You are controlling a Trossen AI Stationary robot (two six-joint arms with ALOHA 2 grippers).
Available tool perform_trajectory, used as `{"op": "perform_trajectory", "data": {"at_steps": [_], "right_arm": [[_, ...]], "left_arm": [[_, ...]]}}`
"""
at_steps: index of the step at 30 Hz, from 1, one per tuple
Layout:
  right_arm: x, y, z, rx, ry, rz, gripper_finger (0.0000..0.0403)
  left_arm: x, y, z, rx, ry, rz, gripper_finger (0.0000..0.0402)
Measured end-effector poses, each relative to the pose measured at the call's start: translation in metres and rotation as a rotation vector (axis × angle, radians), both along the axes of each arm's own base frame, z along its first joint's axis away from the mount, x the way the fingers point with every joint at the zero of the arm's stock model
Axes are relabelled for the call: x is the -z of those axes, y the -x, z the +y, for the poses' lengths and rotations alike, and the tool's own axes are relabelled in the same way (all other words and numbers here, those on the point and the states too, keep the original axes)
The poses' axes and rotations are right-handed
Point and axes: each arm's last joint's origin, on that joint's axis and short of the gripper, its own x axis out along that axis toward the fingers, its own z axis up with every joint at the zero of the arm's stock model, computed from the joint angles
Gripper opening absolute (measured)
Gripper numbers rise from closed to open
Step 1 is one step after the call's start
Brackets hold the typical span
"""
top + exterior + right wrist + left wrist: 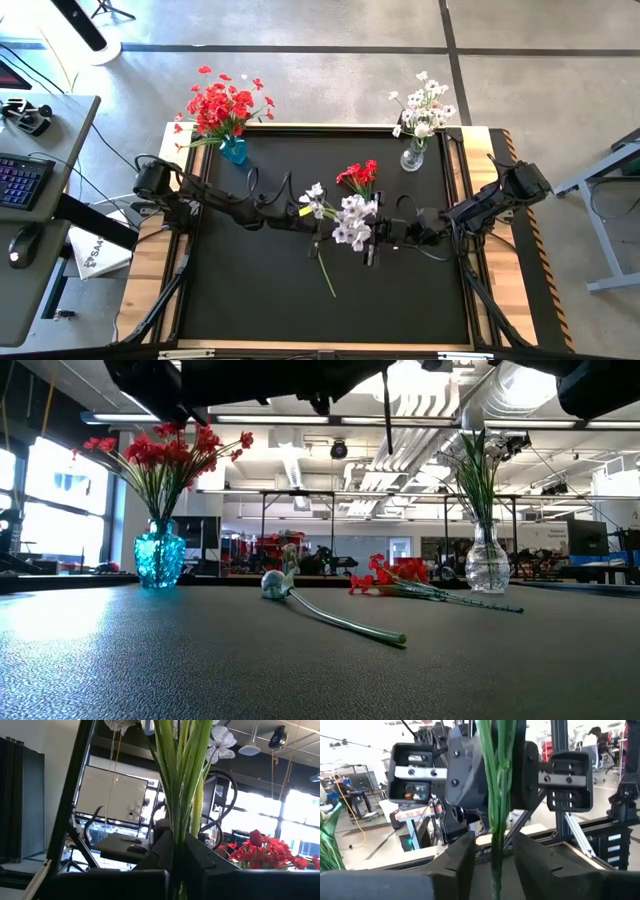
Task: Sort flowers into vase by color
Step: Put the white orchid into the transparent vase
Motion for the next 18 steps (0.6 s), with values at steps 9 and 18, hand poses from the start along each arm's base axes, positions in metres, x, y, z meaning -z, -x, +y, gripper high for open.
{"op": "perform_trajectory", "data": {"at_steps": [9, 18], "right_arm": [[0.005, -0.002, 0.001, -0.002, 0.004, 0.052, 0.0021], [0.002, 0.016, 0.002, 0.236, -0.121, 0.322, 0.0156]], "left_arm": [[0.004, -0.001, -0.002, 0.018, -0.002, 0.065, 0.0014], [0.000, 0.016, 0.004, -0.296, -0.022, 0.303, 0.0004]]}}
